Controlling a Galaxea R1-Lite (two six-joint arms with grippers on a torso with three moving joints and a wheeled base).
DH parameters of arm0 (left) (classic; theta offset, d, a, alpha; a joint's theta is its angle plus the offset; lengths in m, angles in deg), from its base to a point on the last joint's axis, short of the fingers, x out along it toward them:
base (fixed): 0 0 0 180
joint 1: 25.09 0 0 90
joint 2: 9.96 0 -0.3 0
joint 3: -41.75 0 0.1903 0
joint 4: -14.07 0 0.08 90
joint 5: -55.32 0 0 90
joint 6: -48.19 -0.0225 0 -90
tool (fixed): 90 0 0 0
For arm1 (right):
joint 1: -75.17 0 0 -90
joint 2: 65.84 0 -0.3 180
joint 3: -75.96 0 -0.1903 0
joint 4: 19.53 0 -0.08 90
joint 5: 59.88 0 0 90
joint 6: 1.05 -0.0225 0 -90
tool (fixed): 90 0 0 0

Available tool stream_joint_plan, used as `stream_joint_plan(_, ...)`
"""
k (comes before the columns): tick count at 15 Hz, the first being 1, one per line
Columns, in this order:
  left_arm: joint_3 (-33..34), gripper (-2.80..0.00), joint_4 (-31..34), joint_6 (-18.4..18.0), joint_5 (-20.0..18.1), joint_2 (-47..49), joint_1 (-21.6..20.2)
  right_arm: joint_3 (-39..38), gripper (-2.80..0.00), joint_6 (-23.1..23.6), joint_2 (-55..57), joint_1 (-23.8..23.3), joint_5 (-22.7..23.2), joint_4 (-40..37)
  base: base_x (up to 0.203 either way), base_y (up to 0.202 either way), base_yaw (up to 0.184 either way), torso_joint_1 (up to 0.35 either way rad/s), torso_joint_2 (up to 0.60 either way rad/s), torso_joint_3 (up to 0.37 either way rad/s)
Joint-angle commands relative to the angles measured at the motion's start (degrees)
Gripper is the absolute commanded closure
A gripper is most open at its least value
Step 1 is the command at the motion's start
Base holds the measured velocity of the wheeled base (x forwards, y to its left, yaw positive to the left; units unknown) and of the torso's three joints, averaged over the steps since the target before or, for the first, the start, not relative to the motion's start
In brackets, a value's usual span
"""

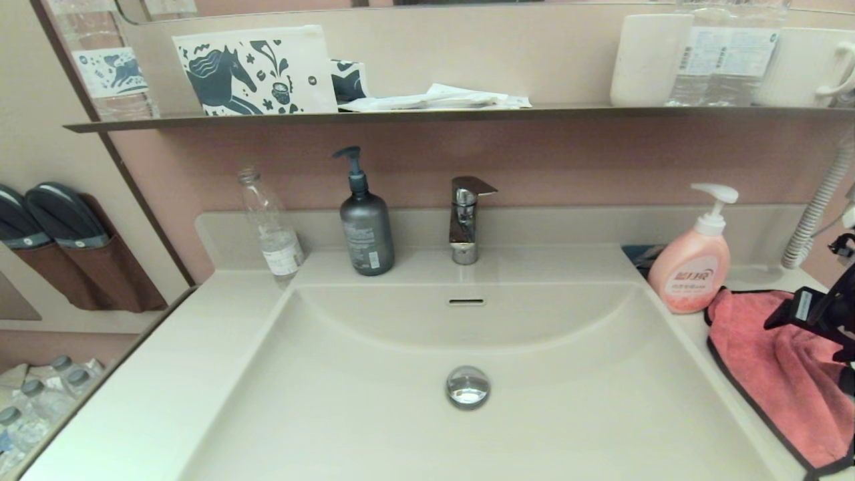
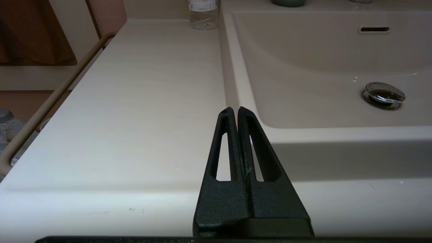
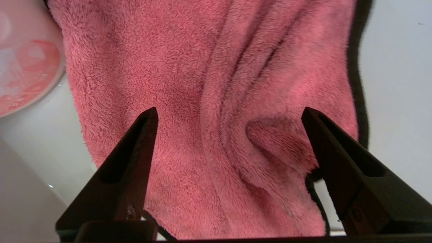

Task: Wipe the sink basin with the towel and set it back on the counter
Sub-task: Pick up the cloth

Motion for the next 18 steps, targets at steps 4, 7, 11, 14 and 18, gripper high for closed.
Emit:
stream_joint_plan(4,0.0,0.0,0.02,0.01,0.0,0.09,-0.01,0.39,-2.8,0.39,3.33,0.66,-0.04,0.04,0.0,0.0,0.0,0.0,0.0,0.0)
stream_joint_plan(7,0.0,0.0,0.02,0.01,0.0,0.09,-0.01,0.39,-2.8,0.27,3.92,1.74,-0.34,0.16,0.0,0.0,0.0,0.0,0.0,0.0)
stream_joint_plan(11,0.0,0.0,0.02,0.01,0.0,0.09,-0.01,-0.23,0.0,0.07,4.72,3.47,-4.08,3.2,0.0,0.0,0.0,0.0,0.0,0.0)
stream_joint_plan(14,0.0,0.0,0.02,0.01,0.0,0.09,-0.01,-0.65,0.0,0.07,4.46,3.45,-4.08,3.19,0.0,0.0,0.0,0.0,0.0,0.0)
stream_joint_plan(18,0.0,0.0,0.02,0.01,0.0,0.09,-0.01,-2.08,0.0,0.07,2.11,3.16,-4.01,3.2,0.0,0.0,0.0,0.0,0.0,0.0)
